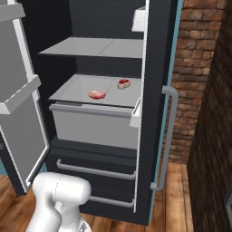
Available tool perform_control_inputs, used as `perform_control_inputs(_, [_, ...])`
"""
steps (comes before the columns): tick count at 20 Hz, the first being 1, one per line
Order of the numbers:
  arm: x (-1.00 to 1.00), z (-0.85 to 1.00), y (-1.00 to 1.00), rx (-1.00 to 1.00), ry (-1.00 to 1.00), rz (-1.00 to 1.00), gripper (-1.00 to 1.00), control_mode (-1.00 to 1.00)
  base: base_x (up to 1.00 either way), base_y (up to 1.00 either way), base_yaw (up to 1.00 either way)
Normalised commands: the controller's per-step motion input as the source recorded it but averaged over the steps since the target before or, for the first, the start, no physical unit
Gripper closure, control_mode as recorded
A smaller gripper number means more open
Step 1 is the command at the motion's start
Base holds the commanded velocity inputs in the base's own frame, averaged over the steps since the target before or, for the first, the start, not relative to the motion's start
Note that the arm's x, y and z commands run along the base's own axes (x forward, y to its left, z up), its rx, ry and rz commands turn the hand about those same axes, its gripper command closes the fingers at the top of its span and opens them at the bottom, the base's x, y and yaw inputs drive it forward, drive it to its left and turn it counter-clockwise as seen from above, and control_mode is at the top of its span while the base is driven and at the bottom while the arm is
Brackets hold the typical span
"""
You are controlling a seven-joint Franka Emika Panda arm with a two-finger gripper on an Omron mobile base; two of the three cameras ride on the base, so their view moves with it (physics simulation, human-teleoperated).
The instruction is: Place the steak on the counter behind the older steak on the same shelf of the fridge to maintain FIFO order. Close the fridge door when finished.
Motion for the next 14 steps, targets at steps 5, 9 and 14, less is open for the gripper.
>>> perform_control_inputs(5, [-0.39, 0.58, 1.0, -0.27, -0.24, 0.01, -1.0, -1.0, 0.0, 0.0, 0.0])
perform_control_inputs(9, [0.23, 0.14, 1.0, -0.17, -0.09, 0.0, -1.0, -1.0, 0.0, 0.0, 0.0])
perform_control_inputs(14, [0.5, -0.04, 1.0, -0.12, -0.04, -0.01, -1.0, -1.0, 0.0, 0.0, 0.0])
